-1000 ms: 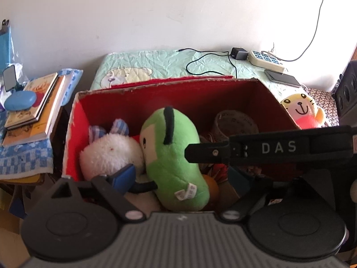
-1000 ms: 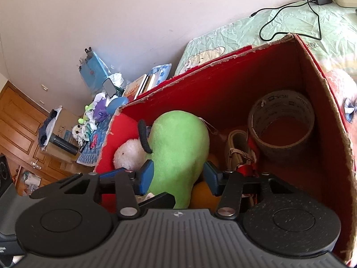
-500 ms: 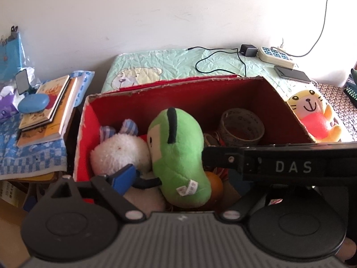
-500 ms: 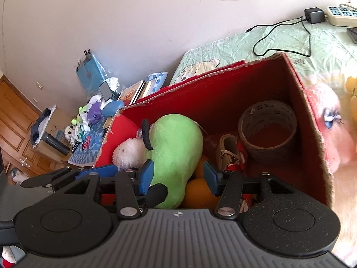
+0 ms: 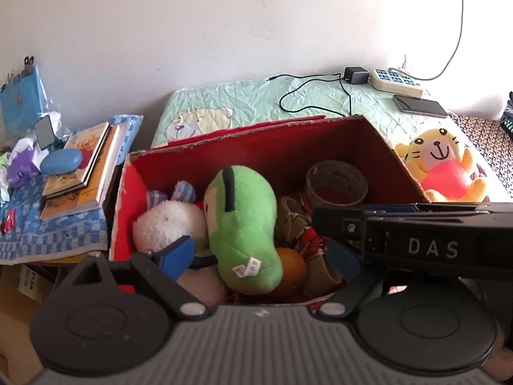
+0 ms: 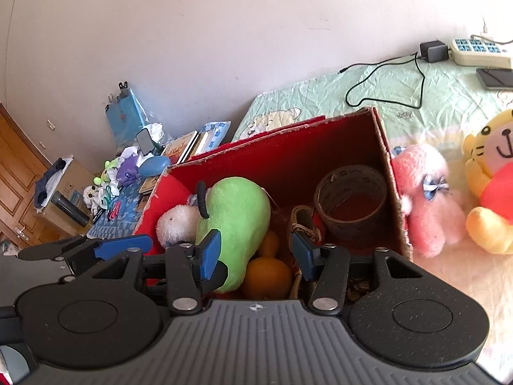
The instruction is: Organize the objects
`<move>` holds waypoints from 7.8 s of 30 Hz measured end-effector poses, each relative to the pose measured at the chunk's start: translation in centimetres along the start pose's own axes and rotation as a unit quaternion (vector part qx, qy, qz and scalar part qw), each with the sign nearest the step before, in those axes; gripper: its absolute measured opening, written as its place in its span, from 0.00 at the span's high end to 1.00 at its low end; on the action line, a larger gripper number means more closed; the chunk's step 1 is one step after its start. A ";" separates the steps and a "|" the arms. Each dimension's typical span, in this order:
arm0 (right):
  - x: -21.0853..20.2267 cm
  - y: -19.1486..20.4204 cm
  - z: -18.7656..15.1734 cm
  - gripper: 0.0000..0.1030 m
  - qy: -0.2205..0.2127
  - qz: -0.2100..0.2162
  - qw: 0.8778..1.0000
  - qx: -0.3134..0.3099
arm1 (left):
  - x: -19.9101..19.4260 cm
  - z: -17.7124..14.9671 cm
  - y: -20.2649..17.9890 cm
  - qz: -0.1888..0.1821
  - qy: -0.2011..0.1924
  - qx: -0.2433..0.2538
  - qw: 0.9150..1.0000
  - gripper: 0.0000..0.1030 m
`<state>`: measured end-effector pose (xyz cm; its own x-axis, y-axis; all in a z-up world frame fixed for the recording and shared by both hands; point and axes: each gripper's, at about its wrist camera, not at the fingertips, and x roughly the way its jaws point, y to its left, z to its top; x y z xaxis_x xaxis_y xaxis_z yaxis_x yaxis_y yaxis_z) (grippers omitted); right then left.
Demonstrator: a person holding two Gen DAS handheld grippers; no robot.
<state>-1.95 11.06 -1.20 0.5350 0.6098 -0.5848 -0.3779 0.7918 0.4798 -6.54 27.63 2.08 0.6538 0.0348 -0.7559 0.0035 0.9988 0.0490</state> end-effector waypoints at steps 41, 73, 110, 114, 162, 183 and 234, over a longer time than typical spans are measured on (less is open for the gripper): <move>-13.3 -11.9 -0.5 0.47 -0.044 -0.028 0.998 0.033 | -2.8 1.2 -18.2 -0.011 0.010 0.036 0.999 0.10; -16.1 -22.4 -1.6 0.47 -0.038 -0.088 0.989 0.115 | 2.6 1.2 -27.8 -0.101 0.063 0.072 0.990 0.08; -7.7 -32.4 1.0 0.70 0.014 -0.128 0.976 0.175 | 12.0 2.0 -30.7 -0.195 0.129 0.090 0.968 0.08; -8.5 -32.2 0.7 0.71 0.013 -0.127 0.976 0.176 | 11.6 2.0 -30.3 -0.198 0.124 0.090 0.968 0.08; -14.2 -31.6 -6.4 0.65 0.024 -0.014 0.963 0.268 | 11.4 -2.0 -33.7 -0.289 0.177 0.131 0.932 0.11; -17.8 -22.6 -5.2 0.69 -0.015 0.017 0.984 0.178 | 3.9 -2.2 -28.7 -0.294 0.091 0.130 0.943 0.22; 3.6 -2.1 3.3 0.71 0.050 0.033 0.998 -0.030 | 7.6 1.7 1.0 -0.201 0.034 -0.056 0.977 0.24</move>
<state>3.26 11.44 -2.17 0.4301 0.6592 -0.6168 -0.4558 0.7484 0.4819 -0.27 28.85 -2.44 0.5643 -0.3625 -0.7417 0.1645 0.9298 -0.3293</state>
